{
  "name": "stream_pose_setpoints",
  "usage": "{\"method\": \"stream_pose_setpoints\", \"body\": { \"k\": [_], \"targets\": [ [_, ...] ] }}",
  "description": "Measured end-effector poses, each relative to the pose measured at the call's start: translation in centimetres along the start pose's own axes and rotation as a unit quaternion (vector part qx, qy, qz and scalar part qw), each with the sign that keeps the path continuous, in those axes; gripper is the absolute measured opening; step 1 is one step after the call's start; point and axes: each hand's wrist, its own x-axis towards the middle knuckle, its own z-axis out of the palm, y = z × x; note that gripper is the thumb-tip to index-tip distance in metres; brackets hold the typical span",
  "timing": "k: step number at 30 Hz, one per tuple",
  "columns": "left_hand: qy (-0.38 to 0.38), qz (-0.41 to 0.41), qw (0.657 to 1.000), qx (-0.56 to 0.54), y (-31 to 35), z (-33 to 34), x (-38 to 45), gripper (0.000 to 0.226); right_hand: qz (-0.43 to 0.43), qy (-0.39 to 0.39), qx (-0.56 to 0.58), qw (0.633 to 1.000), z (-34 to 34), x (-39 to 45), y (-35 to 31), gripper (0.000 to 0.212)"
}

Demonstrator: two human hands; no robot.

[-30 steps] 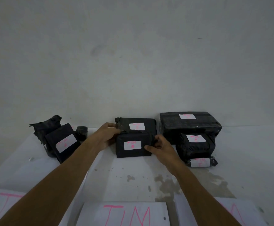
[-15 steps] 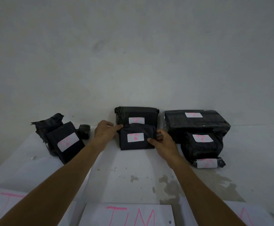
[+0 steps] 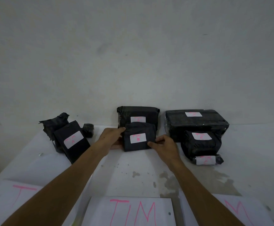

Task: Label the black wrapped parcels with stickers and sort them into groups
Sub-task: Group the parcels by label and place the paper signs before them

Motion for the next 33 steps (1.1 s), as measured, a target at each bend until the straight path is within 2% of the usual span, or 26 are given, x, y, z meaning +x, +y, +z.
{"method": "stream_pose_setpoints", "body": {
  "k": [6, 12, 18, 24, 30, 33],
  "targets": [
    [-0.040, -0.023, 0.998, -0.047, -0.5, 0.3, 0.3, 0.040, 0.011, -0.019, -0.011, 1.000, -0.2, -0.6, -0.2, 0.029],
    [-0.044, -0.015, 0.994, -0.102, -1.2, 0.3, 0.4, 0.034, 0.026, -0.048, 0.009, 0.998, -0.7, -0.7, -0.3, 0.037],
    [-0.013, 0.003, 0.989, -0.145, -2.2, -0.2, 0.8, 0.022, 0.036, -0.070, 0.014, 0.997, -0.7, -0.5, -0.7, 0.025],
    [-0.019, 0.026, 0.978, -0.206, -2.9, -1.3, 1.4, 0.022, 0.026, -0.033, 0.025, 0.999, -0.4, 0.3, -0.6, 0.017],
    [0.018, 0.056, 0.997, -0.058, -1.2, -0.6, 1.3, 0.009, 0.018, -0.043, 0.015, 0.999, -0.1, 0.9, -0.9, 0.017],
    [0.023, 0.067, 0.997, 0.027, -0.3, 0.2, 1.4, 0.028, 0.010, -0.044, 0.015, 0.999, 0.0, 0.8, -0.9, 0.023]
  ]
}}
